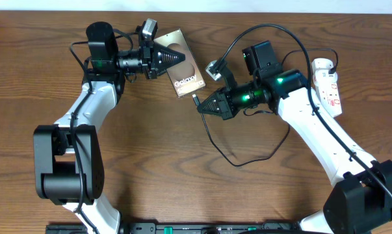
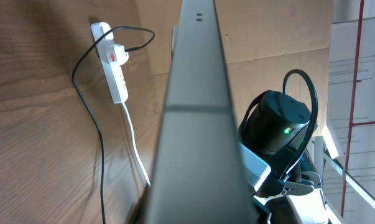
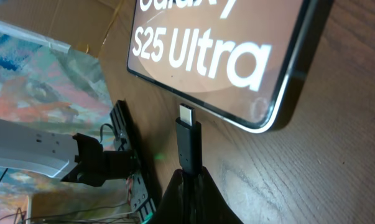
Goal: Plug charger to phone and switch on socket
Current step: 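Push the connector up into the phone's port with the right gripper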
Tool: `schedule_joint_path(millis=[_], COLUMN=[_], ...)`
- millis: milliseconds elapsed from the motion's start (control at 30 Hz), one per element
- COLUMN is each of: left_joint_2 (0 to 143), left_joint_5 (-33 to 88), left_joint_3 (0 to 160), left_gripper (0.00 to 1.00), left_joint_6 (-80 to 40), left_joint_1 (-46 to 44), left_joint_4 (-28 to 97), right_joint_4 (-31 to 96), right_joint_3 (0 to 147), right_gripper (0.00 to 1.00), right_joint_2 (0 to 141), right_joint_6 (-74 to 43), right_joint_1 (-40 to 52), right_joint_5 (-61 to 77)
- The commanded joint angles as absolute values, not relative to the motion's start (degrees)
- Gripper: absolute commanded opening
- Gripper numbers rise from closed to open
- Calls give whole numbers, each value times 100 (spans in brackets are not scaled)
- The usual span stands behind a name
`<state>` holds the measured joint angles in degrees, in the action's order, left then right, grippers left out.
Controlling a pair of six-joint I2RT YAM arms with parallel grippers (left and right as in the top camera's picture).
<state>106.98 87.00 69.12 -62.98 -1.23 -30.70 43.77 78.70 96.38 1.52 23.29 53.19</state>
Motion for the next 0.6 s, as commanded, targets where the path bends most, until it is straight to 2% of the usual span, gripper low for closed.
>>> schedule_joint_path(millis=[0, 567], left_joint_2=[10715, 10715], left_joint_5=[8936, 8956], left_joint_3=[6960, 6960], left_gripper=[7, 7], left_joint_6=[-6193, -6047], left_joint_1=[-95, -95], left_joint_4=[-3142, -3140], right_joint_4=[4346, 4303], right_joint_3=[7940, 7940], right_gripper=[1, 1], right_joint_2=[9590, 9590], right_joint_6=[239, 239], right_joint_1=[2362, 2362], right_joint_5=[5478, 5629])
